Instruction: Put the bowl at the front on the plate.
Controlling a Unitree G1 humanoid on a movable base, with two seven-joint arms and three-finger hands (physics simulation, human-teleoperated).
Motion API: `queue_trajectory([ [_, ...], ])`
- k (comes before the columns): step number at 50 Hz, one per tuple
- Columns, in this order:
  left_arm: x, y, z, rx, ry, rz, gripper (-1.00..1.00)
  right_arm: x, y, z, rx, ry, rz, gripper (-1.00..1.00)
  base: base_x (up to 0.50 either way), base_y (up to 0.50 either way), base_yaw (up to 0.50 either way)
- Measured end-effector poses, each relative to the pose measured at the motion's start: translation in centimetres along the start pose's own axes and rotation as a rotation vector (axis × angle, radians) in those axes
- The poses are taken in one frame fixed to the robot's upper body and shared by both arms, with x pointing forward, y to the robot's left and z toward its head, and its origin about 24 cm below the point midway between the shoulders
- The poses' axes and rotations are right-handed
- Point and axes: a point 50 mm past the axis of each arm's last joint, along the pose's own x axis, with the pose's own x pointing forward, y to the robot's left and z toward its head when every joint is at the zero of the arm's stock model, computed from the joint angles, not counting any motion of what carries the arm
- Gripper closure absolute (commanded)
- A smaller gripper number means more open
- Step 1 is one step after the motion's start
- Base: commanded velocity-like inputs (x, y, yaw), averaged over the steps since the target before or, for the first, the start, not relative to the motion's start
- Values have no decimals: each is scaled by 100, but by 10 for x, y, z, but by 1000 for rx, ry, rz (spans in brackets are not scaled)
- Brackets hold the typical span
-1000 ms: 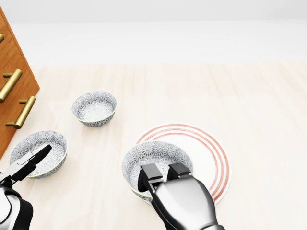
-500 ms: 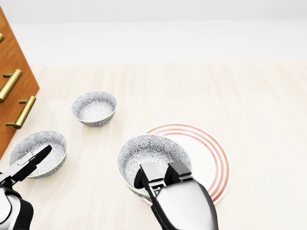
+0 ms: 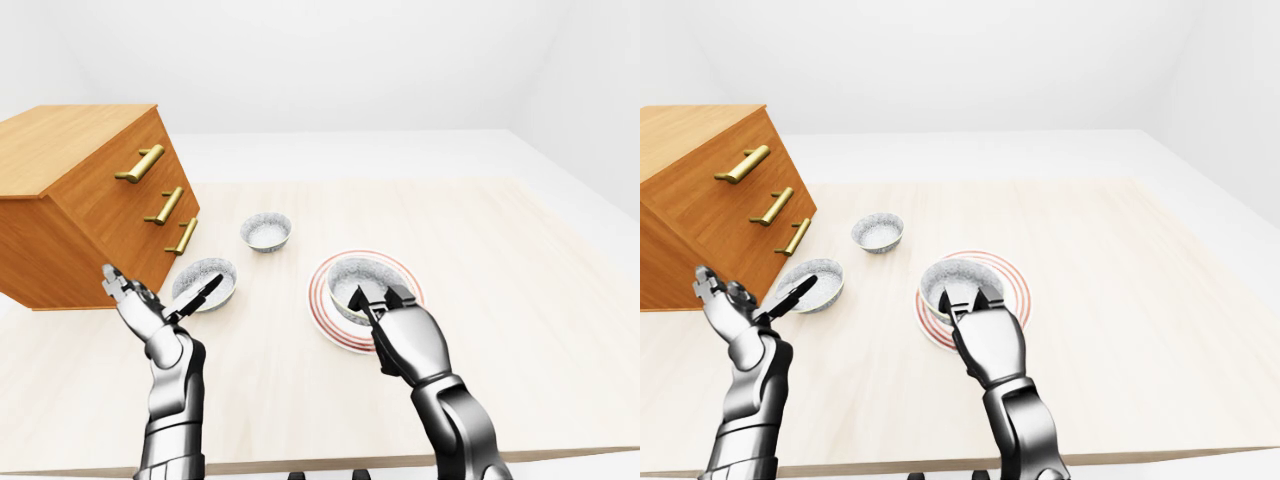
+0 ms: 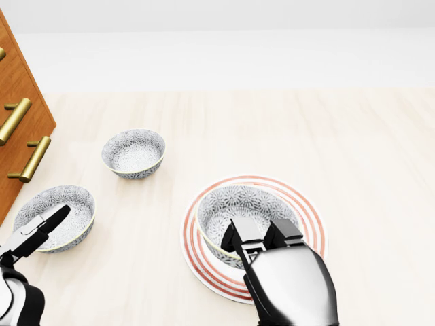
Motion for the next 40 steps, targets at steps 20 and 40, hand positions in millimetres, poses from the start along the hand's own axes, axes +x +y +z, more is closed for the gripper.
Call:
queue_trajectory([
  [20,-2,2,8,-20,-32,1,-100,19,-1,-24,-127,122,40,100,0,0,0],
  [40,-4,2,10,-21,-35,0,-100,32,-2,-40,-162,193,36,100,0,0,0],
])
